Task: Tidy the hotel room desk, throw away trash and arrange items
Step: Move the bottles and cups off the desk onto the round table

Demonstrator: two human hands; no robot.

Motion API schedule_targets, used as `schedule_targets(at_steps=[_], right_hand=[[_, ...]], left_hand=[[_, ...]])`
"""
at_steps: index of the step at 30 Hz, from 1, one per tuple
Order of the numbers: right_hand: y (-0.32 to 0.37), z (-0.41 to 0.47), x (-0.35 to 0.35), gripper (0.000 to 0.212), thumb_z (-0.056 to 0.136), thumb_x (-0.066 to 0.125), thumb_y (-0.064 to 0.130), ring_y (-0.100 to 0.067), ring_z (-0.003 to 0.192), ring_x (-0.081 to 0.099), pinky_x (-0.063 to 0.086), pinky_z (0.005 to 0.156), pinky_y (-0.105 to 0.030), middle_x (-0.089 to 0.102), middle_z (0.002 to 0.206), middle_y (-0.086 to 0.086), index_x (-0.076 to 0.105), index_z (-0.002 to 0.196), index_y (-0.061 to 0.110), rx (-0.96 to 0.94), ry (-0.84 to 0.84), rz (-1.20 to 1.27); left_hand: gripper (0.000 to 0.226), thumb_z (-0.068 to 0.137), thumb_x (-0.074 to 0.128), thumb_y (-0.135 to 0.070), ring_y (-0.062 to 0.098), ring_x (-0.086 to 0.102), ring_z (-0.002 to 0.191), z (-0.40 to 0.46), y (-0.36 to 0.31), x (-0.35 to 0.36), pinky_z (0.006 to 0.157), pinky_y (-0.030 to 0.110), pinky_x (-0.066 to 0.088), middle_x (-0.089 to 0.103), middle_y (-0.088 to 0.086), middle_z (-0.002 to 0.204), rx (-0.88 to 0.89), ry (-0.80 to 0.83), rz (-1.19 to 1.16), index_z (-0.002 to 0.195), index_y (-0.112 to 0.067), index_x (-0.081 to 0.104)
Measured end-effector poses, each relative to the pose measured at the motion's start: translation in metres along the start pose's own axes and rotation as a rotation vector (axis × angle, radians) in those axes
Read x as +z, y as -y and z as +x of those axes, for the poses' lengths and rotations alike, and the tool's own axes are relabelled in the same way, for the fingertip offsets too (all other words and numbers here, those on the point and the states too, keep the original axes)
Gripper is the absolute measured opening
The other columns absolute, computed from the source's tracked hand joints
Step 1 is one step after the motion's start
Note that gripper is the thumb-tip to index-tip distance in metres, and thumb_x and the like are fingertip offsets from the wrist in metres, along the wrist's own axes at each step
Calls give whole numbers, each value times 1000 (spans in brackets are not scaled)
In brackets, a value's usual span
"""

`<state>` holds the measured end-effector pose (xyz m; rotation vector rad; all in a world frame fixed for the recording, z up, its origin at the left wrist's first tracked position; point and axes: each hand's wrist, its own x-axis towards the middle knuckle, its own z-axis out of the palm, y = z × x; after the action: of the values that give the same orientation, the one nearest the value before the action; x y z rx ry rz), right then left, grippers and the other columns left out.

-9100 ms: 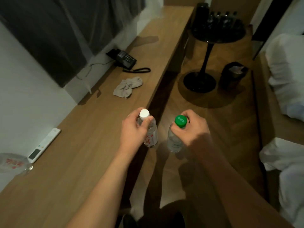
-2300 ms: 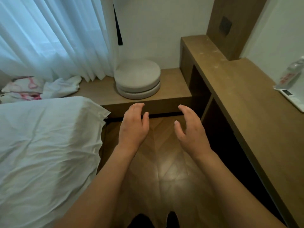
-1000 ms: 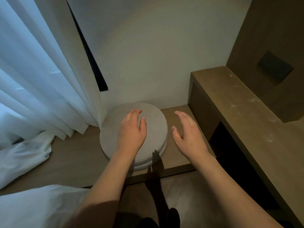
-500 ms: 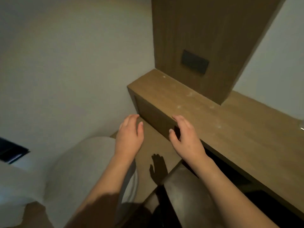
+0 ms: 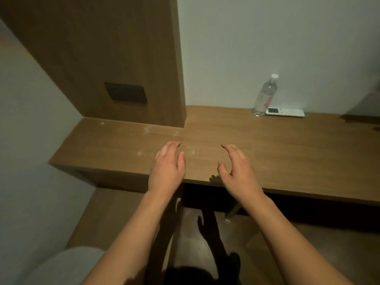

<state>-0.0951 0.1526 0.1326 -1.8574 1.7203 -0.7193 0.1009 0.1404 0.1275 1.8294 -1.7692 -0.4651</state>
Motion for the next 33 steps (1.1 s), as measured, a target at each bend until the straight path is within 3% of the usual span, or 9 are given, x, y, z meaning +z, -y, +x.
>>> schedule_targets(at_steps=[11, 22, 29, 33], right_hand=[[-101, 40, -88, 52, 100, 51, 24, -10, 143, 30, 22, 115, -24, 38, 154, 5, 37, 150, 22, 122, -162, 27], [-154, 122, -98, 51, 99, 51, 23, -13, 141, 34, 21, 113, -24, 41, 152, 1, 38, 149, 20, 175, -172, 38], [-185, 204, -108, 54, 95, 55, 14, -20, 137, 41, 35, 113, -39, 45, 150, -3, 42, 147, 17, 266, -222, 33], [-213, 242, -121, 52, 93, 56, 8, -28, 137, 43, 33, 112, -39, 46, 149, -14, 46, 144, 8, 261, -231, -49]], left_hand=[[40, 106, 48, -28, 18, 44, 138, 70, -107, 90, 109, 22, 28, 52, 1, 147, 164, 98, 40, 143, -14, 52], [37, 104, 52, -25, 20, 52, 129, 161, -122, 138, 105, 22, 31, 57, 4, 139, 135, 123, 1, 138, -12, 56], [36, 103, 53, -22, 19, 52, 129, 257, -144, 176, 103, 19, 31, 58, 4, 138, 209, 161, -74, 137, -10, 56], [40, 103, 52, -26, 18, 51, 129, 307, -165, 202, 109, 30, 40, 54, 4, 142, 194, 196, -140, 141, -11, 53]])
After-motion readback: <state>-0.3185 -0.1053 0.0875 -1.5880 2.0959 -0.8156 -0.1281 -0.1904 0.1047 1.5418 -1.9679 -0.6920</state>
